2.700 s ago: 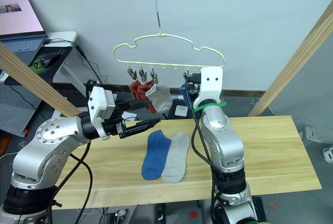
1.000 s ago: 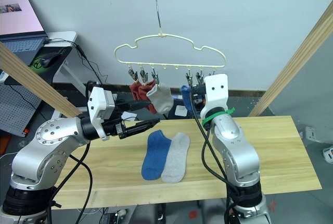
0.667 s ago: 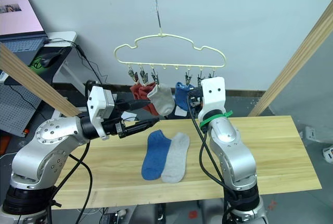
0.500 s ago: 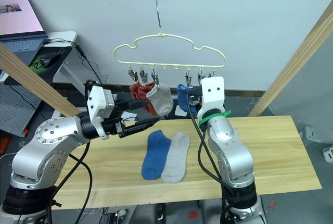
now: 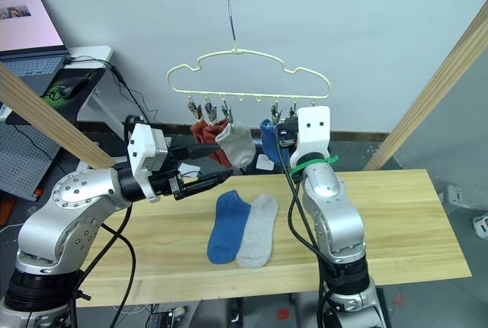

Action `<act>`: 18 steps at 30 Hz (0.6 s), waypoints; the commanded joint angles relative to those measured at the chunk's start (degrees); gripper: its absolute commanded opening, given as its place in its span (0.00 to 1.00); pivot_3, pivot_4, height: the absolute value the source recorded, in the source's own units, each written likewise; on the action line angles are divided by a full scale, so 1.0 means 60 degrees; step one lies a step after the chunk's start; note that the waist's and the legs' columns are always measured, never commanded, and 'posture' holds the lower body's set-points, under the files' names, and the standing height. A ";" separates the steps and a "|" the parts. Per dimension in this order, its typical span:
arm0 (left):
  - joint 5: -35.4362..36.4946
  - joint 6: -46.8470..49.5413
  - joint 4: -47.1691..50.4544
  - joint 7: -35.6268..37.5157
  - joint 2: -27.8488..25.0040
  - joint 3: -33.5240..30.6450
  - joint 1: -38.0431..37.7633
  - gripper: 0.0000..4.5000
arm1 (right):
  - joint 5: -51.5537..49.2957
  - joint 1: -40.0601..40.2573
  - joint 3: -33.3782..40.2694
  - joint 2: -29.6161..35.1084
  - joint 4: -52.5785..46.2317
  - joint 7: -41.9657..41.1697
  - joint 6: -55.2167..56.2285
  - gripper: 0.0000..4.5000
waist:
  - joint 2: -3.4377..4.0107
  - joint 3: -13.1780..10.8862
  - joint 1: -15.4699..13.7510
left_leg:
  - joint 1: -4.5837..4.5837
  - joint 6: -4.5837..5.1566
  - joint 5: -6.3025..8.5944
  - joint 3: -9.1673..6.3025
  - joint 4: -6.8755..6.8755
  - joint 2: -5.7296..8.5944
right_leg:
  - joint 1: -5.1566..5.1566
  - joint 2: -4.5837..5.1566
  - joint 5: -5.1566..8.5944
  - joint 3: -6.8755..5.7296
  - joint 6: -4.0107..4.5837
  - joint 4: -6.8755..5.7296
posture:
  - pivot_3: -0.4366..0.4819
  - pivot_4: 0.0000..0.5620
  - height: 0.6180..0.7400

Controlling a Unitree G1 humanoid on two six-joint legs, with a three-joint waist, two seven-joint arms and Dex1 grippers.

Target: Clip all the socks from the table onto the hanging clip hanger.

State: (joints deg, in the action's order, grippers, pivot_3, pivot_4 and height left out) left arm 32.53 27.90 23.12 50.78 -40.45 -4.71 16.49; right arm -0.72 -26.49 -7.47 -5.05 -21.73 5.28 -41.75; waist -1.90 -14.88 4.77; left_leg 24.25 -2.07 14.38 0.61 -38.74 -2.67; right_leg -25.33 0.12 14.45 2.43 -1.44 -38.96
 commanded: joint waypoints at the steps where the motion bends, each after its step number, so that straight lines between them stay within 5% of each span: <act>1: 0.0010 -0.0131 0.0245 0.0004 -0.0011 -0.0067 0.0090 0.72 | 0.0087 -0.0375 0.0189 -0.0101 0.0063 0.0106 0.0477 0.34 | 0.0000 0.0000 0.0000 | 0.0000 0.0000 0.0000 0.0000 0.0000 0.0000 | 0.0001 0.0000 0.0000 -0.0001 0.0000 0.0000 | 0.38 0.41 0.99; 18: 0.0026 -0.0095 0.0302 -0.0021 -0.0019 -0.0069 0.0037 0.72 | 0.0046 -0.1022 0.0481 -0.0359 0.0866 0.0135 0.1071 0.34 | 0.0000 0.0000 -0.0001 | 0.0001 0.0000 0.0000 -0.0002 0.0001 -0.0001 | 0.0000 0.0000 -0.0001 -0.0002 0.0002 -0.0001 | 0.38 0.41 0.99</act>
State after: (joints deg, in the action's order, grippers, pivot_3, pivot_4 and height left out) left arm 32.53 27.97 23.11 50.66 -40.44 -4.69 16.49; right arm -0.73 -31.36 -4.73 -6.81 -15.25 5.29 -36.85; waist -1.90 -14.88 4.76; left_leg 24.26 -2.07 14.39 0.60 -38.74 -2.68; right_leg -25.33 0.12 14.44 2.42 -1.43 -38.96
